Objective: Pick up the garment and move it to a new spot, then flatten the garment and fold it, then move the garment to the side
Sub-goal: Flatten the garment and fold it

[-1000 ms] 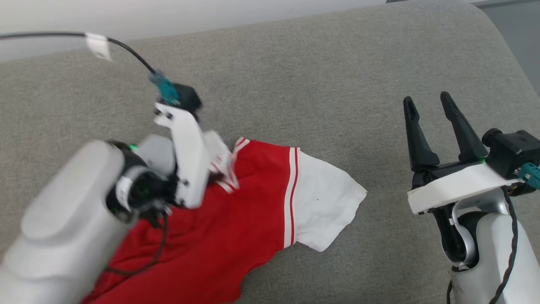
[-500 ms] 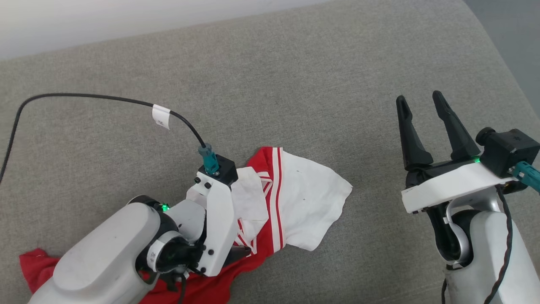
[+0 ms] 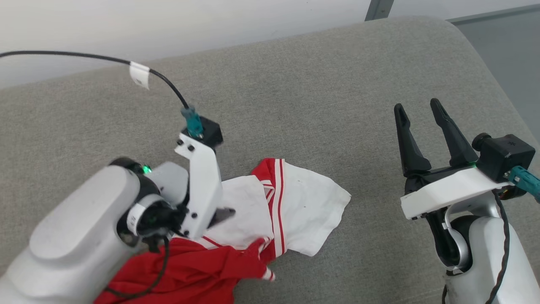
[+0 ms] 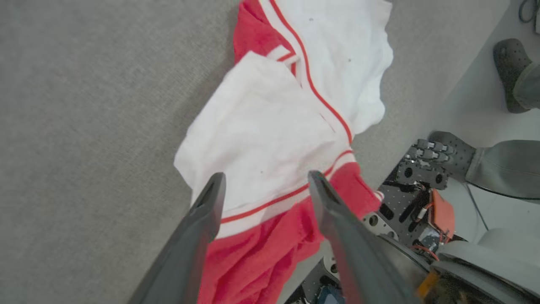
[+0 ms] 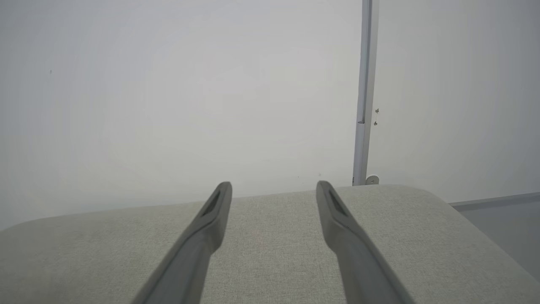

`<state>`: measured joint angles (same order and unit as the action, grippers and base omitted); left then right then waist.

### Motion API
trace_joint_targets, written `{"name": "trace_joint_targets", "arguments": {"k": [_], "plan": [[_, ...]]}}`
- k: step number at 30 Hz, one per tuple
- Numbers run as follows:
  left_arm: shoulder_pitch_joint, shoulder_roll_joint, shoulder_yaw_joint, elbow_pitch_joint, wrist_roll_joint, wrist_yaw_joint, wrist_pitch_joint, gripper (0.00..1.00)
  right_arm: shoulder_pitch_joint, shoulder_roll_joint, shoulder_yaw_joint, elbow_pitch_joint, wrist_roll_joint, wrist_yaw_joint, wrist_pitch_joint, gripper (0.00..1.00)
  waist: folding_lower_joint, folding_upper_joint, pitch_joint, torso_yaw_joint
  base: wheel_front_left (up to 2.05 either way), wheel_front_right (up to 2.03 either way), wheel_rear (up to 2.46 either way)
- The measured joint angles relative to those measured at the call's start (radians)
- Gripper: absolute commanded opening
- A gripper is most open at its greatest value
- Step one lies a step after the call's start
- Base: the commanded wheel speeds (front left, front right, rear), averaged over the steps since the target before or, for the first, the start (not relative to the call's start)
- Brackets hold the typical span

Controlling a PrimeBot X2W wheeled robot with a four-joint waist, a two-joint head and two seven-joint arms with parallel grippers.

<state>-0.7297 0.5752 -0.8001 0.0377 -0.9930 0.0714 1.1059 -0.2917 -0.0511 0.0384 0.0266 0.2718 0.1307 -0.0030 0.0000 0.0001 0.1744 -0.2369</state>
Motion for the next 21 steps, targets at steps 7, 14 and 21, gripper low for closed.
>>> {"name": "trace_joint_targets", "arguments": {"k": [7,14,21], "plan": [[-0.046,-0.002,0.013,0.125,0.044,-0.074,-0.09,1.0,0.002,0.0,0.01,-0.02,0.0,0.0,0.009,1.0,0.0,0.0,0.006,-0.018,0.0,0.0,0.0],[-0.046,-0.014,0.016,0.282,0.041,-0.106,-0.125,1.0,0.003,0.0,0.007,-0.03,0.003,0.0,0.01,1.0,0.0,0.0,0.037,-0.044,0.0,0.0,0.0],[-0.045,-0.024,0.002,0.363,0.035,-0.112,-0.112,1.0,0.003,0.0,0.003,-0.028,0.008,0.0,0.004,1.0,0.0,0.0,0.063,-0.051,0.0,0.0,0.0]]}}
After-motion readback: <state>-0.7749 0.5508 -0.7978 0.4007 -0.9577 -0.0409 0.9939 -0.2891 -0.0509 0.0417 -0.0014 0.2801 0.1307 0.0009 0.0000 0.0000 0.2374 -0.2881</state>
